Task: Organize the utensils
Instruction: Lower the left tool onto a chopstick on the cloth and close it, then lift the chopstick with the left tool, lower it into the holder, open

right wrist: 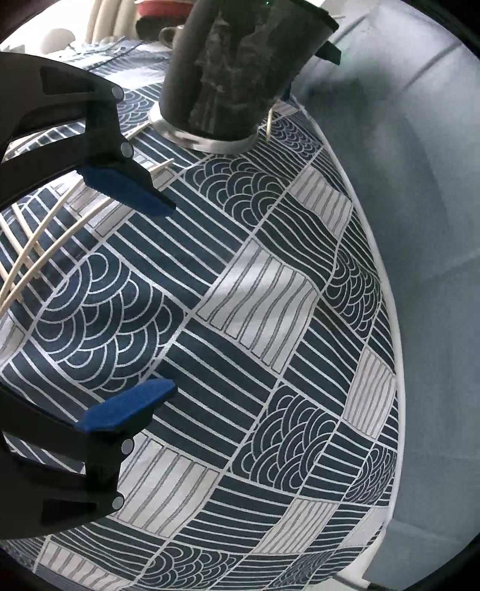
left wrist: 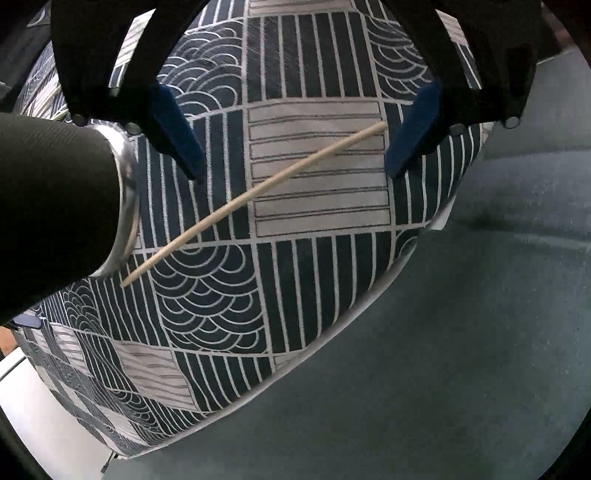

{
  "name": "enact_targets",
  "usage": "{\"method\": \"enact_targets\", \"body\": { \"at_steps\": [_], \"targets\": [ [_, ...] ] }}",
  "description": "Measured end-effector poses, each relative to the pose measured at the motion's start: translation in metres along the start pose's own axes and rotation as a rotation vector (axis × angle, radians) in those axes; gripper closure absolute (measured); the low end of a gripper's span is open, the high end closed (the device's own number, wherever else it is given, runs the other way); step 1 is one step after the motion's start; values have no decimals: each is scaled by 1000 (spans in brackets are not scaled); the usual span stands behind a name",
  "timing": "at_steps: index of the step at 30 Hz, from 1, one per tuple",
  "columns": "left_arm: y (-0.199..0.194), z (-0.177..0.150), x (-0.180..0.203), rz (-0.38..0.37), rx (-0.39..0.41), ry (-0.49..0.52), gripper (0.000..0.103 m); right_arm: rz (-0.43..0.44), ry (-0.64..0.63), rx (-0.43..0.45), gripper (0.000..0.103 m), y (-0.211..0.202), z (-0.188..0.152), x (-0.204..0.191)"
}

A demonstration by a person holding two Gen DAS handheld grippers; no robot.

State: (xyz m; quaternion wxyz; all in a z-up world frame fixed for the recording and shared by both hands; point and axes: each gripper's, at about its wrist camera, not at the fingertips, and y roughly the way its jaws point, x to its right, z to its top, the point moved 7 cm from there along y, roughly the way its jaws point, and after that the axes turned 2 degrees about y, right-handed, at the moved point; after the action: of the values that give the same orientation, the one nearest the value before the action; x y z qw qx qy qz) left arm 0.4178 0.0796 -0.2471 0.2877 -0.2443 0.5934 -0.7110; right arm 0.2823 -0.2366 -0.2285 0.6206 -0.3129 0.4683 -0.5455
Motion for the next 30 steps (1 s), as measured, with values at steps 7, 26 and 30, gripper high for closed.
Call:
{"method": "enact_targets", "body": {
  "at_steps": [7, 26, 30],
  "targets": [
    [-12, -11, 31, -8, 15, 30, 98, 10, 3, -11, 18, -4, 0, -5],
    [-181, -66, 84, 8, 303, -301, 98, 226, -123, 141, 19, -87, 40, -65],
    [-238, -54, 88, 8, 489, -364, 98, 302, -167, 246, 22, -126, 69, -92]
  ]
}}
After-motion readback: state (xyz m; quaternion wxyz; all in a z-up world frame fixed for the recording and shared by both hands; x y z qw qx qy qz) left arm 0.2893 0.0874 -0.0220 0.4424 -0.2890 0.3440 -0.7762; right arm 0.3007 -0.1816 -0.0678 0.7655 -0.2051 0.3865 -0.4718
